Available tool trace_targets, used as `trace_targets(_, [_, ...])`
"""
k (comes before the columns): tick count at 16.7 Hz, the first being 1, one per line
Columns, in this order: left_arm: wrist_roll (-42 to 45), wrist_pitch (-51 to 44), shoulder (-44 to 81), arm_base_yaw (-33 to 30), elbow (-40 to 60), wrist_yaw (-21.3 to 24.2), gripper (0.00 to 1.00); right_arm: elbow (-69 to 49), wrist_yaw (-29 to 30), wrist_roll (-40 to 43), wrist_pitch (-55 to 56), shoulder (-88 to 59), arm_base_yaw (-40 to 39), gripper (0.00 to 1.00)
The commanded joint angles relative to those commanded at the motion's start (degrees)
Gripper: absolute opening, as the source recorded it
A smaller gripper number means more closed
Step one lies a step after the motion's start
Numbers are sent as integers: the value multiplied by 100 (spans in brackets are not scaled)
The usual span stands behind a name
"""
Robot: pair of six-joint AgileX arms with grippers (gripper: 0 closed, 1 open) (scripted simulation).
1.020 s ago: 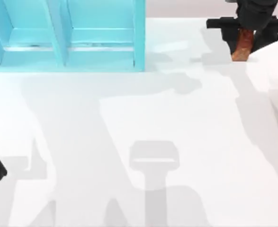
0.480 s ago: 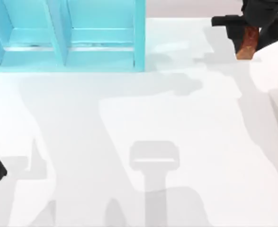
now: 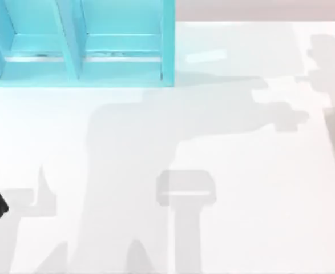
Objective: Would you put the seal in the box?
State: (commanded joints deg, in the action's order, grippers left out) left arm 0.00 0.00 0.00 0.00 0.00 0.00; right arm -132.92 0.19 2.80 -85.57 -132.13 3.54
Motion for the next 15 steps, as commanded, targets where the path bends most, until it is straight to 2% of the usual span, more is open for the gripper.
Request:
trace_targets(5, [0, 0, 0, 0, 0, 0, 100, 2758, -114, 1260, 719, 1676, 1267, 0])
trace_targets(8, [0, 0, 0, 0, 0, 0, 100, 3898, -186, 1884, 1109, 2543, 1901, 0])
trace_targets(11, [0, 0, 0, 0, 0, 0, 100, 4494, -242, 2271, 1361, 3092, 2284, 0])
trace_targets(15, [0, 0, 0, 0, 0, 0, 100, 4587, -252, 2334, 1406, 3182, 2350, 0])
